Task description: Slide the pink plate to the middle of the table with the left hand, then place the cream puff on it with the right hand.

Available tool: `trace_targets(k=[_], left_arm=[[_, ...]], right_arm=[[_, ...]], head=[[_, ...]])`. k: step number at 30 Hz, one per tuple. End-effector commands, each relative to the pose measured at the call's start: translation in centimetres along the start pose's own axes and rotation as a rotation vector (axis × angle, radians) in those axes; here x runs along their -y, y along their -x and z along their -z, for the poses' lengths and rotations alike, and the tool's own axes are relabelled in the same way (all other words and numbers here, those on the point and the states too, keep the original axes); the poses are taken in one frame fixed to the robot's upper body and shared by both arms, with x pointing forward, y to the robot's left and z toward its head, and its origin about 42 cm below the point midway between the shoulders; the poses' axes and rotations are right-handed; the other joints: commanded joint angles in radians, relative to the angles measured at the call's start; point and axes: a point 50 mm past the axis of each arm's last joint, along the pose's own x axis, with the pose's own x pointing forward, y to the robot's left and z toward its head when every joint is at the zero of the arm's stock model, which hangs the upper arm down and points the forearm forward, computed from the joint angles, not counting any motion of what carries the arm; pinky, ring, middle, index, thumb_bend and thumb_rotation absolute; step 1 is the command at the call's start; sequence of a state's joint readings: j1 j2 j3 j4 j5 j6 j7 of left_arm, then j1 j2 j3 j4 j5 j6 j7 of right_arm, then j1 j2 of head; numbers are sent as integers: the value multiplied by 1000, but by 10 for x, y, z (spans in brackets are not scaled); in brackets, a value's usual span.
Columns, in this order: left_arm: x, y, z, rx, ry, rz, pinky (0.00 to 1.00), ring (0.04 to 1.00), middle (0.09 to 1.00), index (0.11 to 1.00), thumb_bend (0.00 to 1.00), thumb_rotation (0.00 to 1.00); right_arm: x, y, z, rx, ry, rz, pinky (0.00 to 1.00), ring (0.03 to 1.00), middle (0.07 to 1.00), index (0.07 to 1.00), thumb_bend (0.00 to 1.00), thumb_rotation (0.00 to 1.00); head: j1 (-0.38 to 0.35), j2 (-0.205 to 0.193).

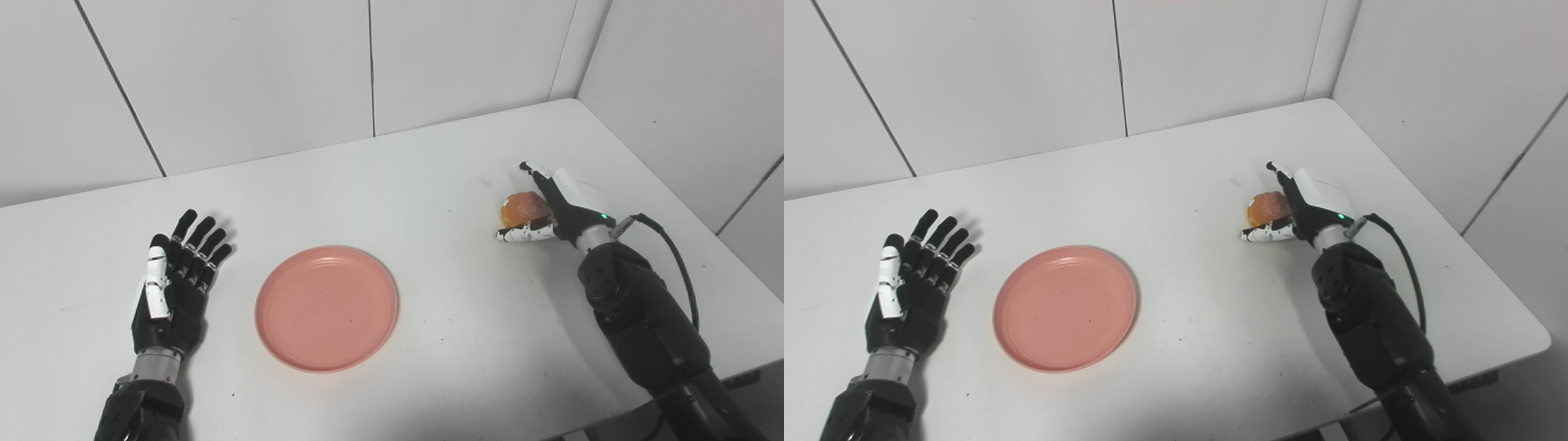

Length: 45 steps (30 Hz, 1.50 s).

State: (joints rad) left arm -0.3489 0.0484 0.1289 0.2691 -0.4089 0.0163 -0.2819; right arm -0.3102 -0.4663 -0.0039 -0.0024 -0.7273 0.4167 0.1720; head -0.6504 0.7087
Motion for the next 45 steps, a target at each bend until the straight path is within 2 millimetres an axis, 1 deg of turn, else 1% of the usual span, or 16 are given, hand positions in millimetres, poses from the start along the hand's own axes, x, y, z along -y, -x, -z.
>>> trace_targets(k=[1,5,9,10,11,13,14,15,17,20,25,33,36,38,44,45], left_arm=[[-8,14,13,-48,7,-31,875,886,897,900,474,1000],[-8,14,13,-49,9,-32,874,887,897,901,479,1000],[-8,15,12,-47,5,-31,864,878,892,899,473,1000],[-8,15,12,-44,4,-27,863,879,893,899,473,1000],[-8,15,12,-43,4,-24,866,882,895,901,474,1000],[-8,15,12,-46,8,-29,868,884,895,901,475,1000],[-8,15,12,-48,10,-32,865,882,893,897,473,1000],[-8,15,12,-49,10,-31,864,882,892,896,472,1000],[-8,15,12,-49,8,-27,866,884,895,899,473,1000],[-9,15,12,-49,4,-24,866,884,895,900,474,1000],[-10,15,13,-49,7,-25,865,885,899,906,476,1000],[-7,15,13,-49,15,-30,862,881,894,900,479,1000],[-5,15,13,-46,17,-25,864,883,898,905,469,1000],[-4,15,14,-43,17,-21,862,883,899,907,470,1000],[-2,15,15,-38,18,-7,870,890,906,918,470,1000],[-1,15,15,-41,24,-14,869,888,903,916,471,1000]], right_arm=[[24,-8,0,-8,11,64,688,825,897,890,896,321],[24,-9,4,-33,3,45,710,844,900,883,875,303],[23,-9,7,-42,-23,46,710,818,844,822,821,224],[22,-10,8,-48,-25,44,660,760,797,794,784,204],[22,-10,8,-50,-21,42,587,675,724,741,734,176],[20,-12,10,-42,-8,38,522,598,647,663,683,136],[20,-13,11,-38,-5,37,498,568,614,579,599,137],[19,-13,12,-39,2,34,475,542,587,527,546,137],[17,-14,12,-44,9,29,437,506,550,498,512,135],[16,-14,12,-48,11,24,409,477,526,492,500,132],[16,-14,13,-55,4,22,412,482,533,492,496,131],[21,-12,13,-54,-59,36,409,481,526,491,495,132],[26,-8,7,-36,-86,61,416,489,530,491,495,131],[31,-5,2,-18,-96,81,408,475,521,491,495,131],[48,6,-16,64,-101,130,411,464,511,490,495,137],[53,9,-23,92,-105,139,410,464,512,491,495,138]], head=[[2,1],[3,3],[2,5],[2,6],[1,7],[2,8],[2,8],[2,8],[3,9],[3,9],[3,9],[19,11],[24,10],[29,10],[42,12],[52,12]])
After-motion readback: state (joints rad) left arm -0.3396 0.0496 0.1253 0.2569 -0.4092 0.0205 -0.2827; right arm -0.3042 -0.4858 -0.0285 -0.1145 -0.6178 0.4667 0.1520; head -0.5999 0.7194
